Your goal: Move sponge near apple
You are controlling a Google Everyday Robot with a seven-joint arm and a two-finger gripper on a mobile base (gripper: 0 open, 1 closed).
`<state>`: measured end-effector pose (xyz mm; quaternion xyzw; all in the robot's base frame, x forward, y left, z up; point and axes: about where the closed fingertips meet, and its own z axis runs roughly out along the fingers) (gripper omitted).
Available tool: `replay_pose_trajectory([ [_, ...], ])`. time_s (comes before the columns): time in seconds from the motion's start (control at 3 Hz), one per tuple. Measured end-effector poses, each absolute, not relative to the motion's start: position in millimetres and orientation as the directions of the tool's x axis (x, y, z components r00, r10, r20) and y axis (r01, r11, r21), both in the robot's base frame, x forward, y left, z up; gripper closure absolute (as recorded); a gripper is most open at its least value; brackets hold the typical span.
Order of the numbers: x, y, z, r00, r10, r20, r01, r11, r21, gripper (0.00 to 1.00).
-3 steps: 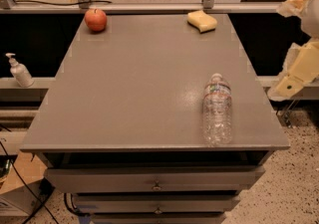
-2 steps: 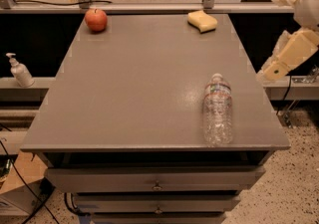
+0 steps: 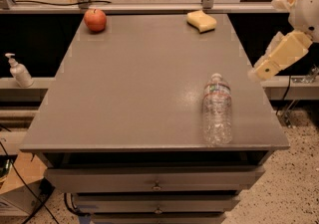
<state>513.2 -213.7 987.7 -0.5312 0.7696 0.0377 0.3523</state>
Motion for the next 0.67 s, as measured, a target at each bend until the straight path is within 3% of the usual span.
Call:
replay_pose_trajectory([
  [0.67,586.4,-198.6,969.2,-0.193,-0.612,-0.767,-0.786,0.564,-0.252,0.0],
])
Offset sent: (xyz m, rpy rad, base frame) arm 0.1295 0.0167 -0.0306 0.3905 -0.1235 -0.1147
